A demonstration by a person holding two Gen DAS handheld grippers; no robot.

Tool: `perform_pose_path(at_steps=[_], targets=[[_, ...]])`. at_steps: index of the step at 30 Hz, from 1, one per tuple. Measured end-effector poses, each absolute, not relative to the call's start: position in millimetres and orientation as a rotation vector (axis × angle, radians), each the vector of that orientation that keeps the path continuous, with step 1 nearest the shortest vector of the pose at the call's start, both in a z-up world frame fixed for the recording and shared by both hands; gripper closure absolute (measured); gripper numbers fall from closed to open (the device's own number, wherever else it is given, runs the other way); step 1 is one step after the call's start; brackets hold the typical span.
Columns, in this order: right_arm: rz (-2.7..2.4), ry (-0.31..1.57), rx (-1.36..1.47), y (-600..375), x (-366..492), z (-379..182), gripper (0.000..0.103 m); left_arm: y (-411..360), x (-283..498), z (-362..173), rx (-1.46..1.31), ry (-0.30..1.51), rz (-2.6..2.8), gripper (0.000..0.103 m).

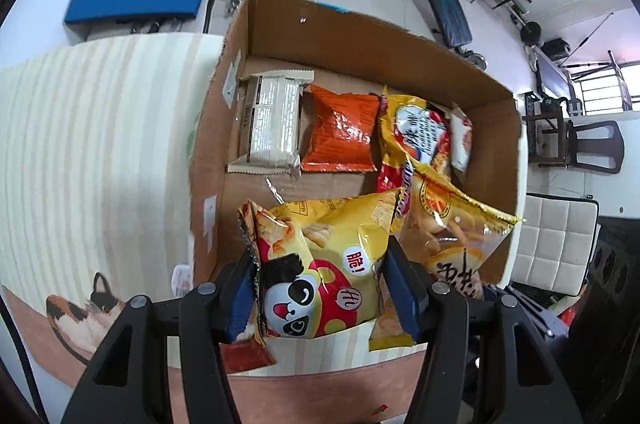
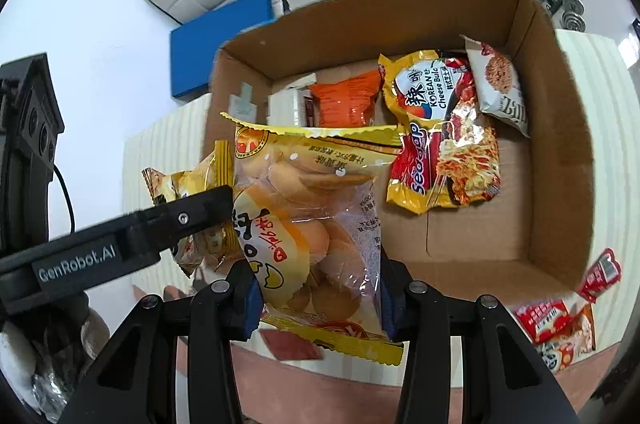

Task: Organize snacks
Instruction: 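Lower the panda bag with the left tool while the right lowers the bread bag into the box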

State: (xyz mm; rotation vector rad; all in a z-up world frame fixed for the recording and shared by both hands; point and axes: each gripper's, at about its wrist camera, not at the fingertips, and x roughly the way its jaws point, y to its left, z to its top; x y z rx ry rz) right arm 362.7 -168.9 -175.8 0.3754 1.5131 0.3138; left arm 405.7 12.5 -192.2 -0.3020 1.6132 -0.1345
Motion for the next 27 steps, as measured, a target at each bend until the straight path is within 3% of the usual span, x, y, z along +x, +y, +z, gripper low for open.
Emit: perform_pose_path(at_steps=[15, 17, 19, 22, 27], targets=[[0.301, 1.619, 0.361, -157, 396, -240, 0.054, 11, 420, -251, -0.313, 1.727, -0.114, 0.045], [0.31, 1.639, 0.351, -153, 400, -246, 0.046, 13, 421, -252, -0.317, 1.727, -0.111, 0.044], [0.326, 1.662, 0.348, -148, 403, -250, 0.007, 12, 422, -253, -0.303, 1.727, -0.103, 0.035], [0.318, 1.642, 0.304, -143, 404, -246, 0.006, 16, 422, -251, -0.298, 1.726, -0.103, 0.018], [0.26, 1.607, 0.253, -141, 407, -237, 0.006, 23, 418, -240, -0.271, 1.682, -0.082, 0.017]])
